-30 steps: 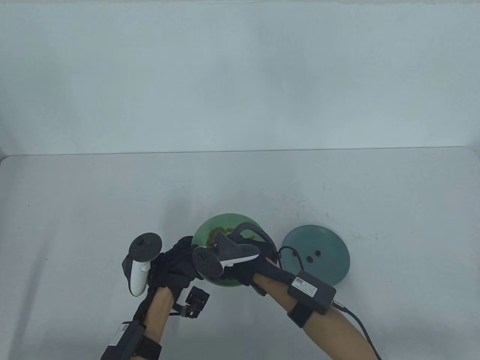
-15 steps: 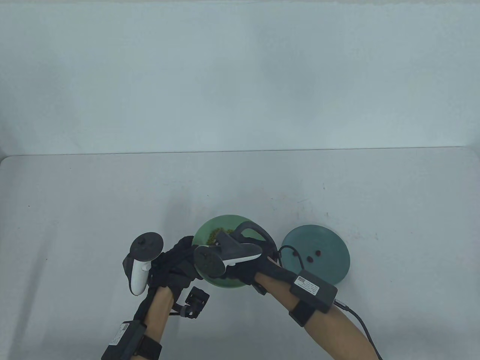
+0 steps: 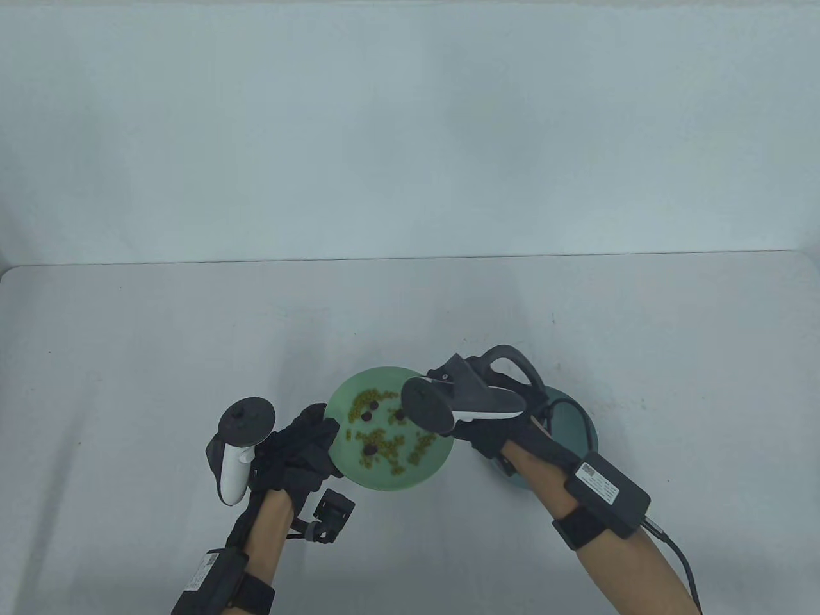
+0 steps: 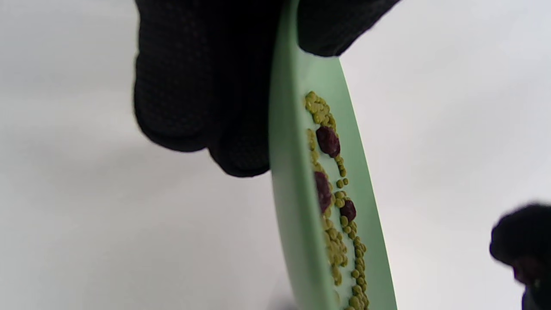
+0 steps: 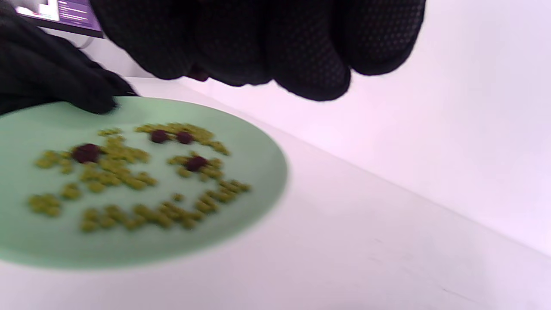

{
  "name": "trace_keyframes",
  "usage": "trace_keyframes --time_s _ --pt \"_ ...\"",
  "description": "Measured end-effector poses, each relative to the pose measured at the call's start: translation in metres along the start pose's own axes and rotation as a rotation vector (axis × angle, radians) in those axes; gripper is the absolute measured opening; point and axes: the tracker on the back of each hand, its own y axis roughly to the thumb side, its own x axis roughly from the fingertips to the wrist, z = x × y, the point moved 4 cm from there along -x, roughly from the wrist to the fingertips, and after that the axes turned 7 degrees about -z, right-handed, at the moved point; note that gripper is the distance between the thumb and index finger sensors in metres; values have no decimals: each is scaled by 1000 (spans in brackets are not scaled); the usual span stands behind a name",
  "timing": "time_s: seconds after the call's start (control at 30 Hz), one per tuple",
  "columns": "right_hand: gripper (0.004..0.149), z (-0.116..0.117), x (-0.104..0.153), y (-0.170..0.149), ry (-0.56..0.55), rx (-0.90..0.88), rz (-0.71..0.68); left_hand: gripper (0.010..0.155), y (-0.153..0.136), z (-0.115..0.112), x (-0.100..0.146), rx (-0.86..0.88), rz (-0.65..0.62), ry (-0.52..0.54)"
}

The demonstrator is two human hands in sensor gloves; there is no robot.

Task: Pick cranberries with hand pinch into plate

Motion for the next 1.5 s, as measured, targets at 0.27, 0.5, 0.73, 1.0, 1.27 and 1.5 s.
trace_keyframes --time_s 0.27,0.5,0.73,1.0,1.27,1.5 --pt "52 42 36 -77 75 -60 225 54 0 3 1 6 -2 9" --pt "52 101 52 -112 183 -128 345 54 0 4 1 11 -5 14" --pt "52 146 61 -124 272 -170 412 54 0 5 1 12 -2 15" --pt "52 175 65 -125 347 -191 439 54 0 4 1 12 -3 11" --pt "52 186 66 -124 384 -194 447 54 0 4 1 14 -5 11" --pt "57 174 70 -129 370 -180 466 54 0 4 1 15 -7 9"
